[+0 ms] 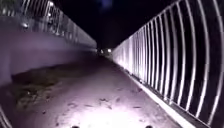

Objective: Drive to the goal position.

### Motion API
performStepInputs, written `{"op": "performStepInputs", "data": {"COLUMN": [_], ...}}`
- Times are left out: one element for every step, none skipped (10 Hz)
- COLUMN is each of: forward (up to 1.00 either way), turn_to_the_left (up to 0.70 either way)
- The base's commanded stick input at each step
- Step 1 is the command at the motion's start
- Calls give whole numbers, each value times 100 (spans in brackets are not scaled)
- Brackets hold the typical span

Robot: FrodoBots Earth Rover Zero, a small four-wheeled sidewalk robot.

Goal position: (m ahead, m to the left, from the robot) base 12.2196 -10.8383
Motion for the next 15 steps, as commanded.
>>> {"op": "performStepInputs", "data": {"forward": [70,70,70,70,70,70,70,70,70,70,70,70,70,70,70], "turn_to_the_left": [0,0,0,0,0,35,35,30,18,6,15,33,28,23,29]}}
